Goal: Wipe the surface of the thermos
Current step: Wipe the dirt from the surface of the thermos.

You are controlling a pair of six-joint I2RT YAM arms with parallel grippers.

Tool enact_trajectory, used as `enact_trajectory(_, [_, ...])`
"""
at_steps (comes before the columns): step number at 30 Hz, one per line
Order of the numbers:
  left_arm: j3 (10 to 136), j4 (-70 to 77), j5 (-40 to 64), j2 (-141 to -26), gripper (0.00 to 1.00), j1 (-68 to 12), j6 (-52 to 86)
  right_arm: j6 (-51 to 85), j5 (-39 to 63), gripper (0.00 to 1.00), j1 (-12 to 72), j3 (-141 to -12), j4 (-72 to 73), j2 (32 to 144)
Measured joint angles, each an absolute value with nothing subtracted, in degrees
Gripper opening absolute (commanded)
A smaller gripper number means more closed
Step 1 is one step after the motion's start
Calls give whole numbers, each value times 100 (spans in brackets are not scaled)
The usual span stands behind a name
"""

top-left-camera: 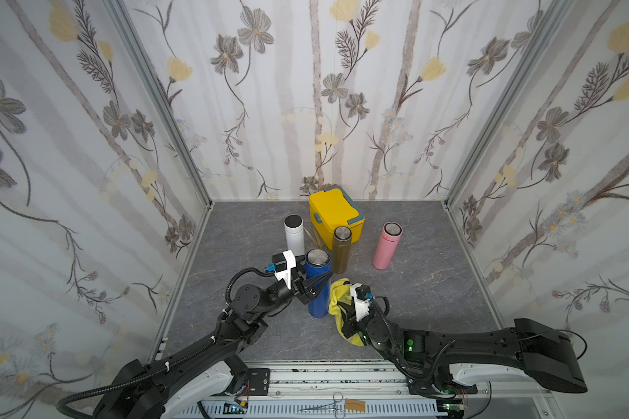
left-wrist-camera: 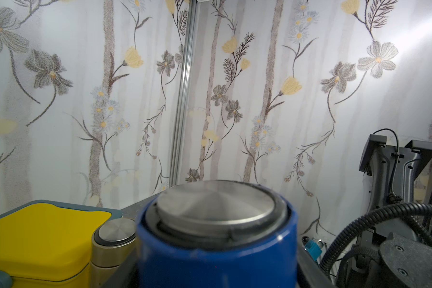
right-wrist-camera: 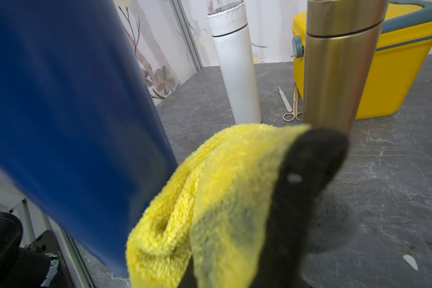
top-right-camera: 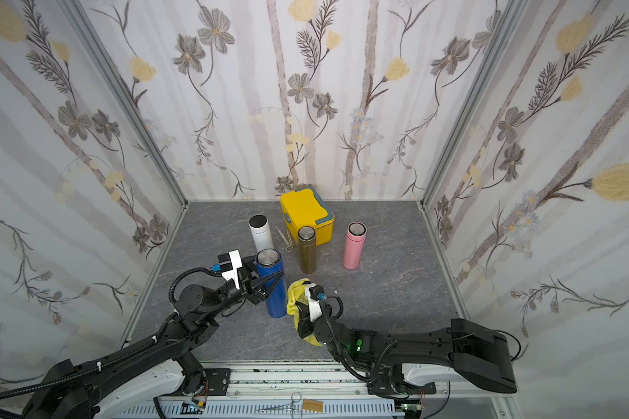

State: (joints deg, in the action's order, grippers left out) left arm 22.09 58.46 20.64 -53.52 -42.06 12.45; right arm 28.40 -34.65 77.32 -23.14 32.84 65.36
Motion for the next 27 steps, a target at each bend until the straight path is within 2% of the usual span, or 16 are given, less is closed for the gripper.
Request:
enact_trajectory(7, [2233, 5937, 1890, -5328, 0, -4204, 1118, 2351, -3662, 0, 7717, -3264, 3238, 6488])
enact_trajectory(12, [2237, 5758, 1935, -5360, 0, -4215, 1074, 2469, -3682, 0, 7725, -2816, 3695, 6663])
enact_trajectory(17, [2237, 5763, 2062, -5360, 0, -4254, 1094, 2805, -3481, 0, 7745, -2196, 3483, 6761])
enact_trajectory(27, [2250, 5850, 1946, -5363, 0, -4252, 1048, 2412, -3535, 0, 7719, -3046, 3411, 6361])
